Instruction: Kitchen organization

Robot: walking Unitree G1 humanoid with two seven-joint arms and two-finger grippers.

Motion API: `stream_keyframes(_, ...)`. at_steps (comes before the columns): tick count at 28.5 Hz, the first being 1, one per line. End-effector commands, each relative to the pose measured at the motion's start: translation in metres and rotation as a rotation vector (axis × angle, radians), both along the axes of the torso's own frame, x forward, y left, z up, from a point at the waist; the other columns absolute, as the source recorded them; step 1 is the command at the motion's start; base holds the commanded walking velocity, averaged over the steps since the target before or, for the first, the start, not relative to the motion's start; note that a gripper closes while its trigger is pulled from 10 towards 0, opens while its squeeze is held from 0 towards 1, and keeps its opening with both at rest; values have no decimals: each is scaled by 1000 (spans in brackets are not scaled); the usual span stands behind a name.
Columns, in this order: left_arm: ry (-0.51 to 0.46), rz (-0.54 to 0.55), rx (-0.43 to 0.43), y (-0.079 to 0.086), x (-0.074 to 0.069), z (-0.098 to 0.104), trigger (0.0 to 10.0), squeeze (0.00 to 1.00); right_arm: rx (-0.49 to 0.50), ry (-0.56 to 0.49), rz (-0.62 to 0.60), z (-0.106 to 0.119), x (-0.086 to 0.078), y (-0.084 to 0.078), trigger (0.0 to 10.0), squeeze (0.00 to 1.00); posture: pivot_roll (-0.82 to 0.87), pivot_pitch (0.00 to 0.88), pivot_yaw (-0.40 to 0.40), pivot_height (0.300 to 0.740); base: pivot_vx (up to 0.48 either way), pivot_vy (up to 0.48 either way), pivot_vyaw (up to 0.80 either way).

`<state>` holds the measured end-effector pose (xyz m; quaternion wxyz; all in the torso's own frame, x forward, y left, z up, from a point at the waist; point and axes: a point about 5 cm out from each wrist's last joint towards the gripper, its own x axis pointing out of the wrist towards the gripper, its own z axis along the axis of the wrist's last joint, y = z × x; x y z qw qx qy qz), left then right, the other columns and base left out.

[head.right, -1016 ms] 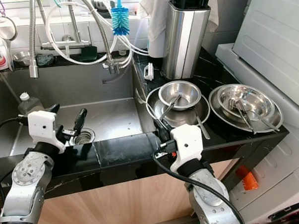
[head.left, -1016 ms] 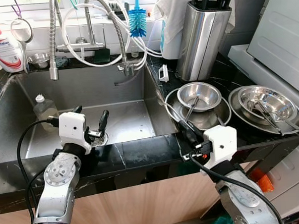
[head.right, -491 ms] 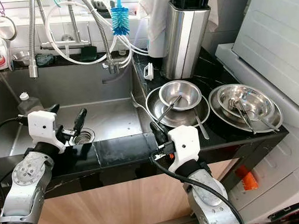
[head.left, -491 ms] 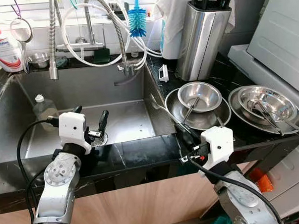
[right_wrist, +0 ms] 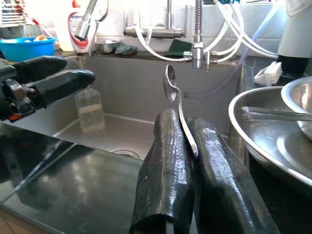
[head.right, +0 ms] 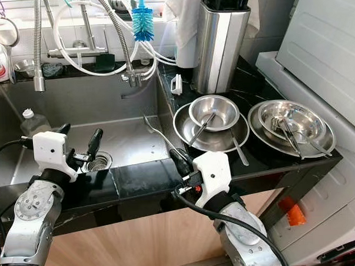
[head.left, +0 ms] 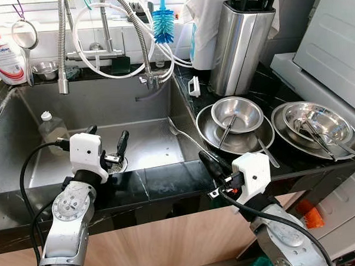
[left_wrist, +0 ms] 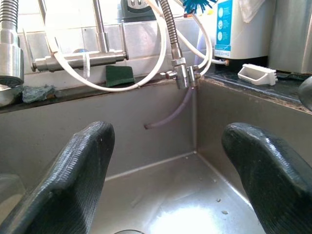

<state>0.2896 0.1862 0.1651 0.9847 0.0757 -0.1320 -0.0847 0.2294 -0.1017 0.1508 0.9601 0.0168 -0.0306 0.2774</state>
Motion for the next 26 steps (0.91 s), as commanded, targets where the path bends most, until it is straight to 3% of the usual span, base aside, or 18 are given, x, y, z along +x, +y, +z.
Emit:
stream_keyframes(1, -8, 1, 14, -1, 1, 3, 10000, 0, 20, -28, 32, 9, -2, 4, 0, 0, 48, 0, -66, 740, 0, 0, 0)
stream_keyframes(7, -3, 2, 16, -1, 1, 2, 10000, 0, 37, -59, 96, 15, -4, 12, 353, 0, 48, 0, -64, 740, 0, 0, 0)
stream_keyframes(8, -3, 2, 16, -1, 1, 2, 10000, 0, 39, -62, 111, 16, -5, 15, 6039, 0, 48, 0, -64, 740, 0, 0, 0)
stream_keyframes(9, -3, 3, 16, -1, 2, 2, 10000, 0, 40, -63, 124, 17, -5, 17, 6039, 0, 51, 0, -66, 740, 0, 0, 0)
stream_keyframes(10, -3, 5, 17, -1, 2, 2, 10000, 0, 38, -65, 130, 17, -5, 18, 10000, 0, 51, 0, -67, 740, 0, 0, 0)
stream_keyframes(21, 4, 16, 6, 0, 4, 1, 10000, 0, 24, -106, 144, 23, 0, 22, 10000, 0, 50, 0, -65, 740, 0, 0, 0)
stream_keyframes(25, 6, 25, -16, 2, 5, 1, 10000, 0, -184, -240, 74, 27, 8, 13, 10000, 0, 45, 0, -64, 740, 0, 0, 0)
stream_keyframes(26, 7, 25, -16, 2, 5, 1, 10000, 0, -188, -247, 65, 27, 8, 12, 10000, 0, 43, 0, -62, 740, 0, 0, 0)
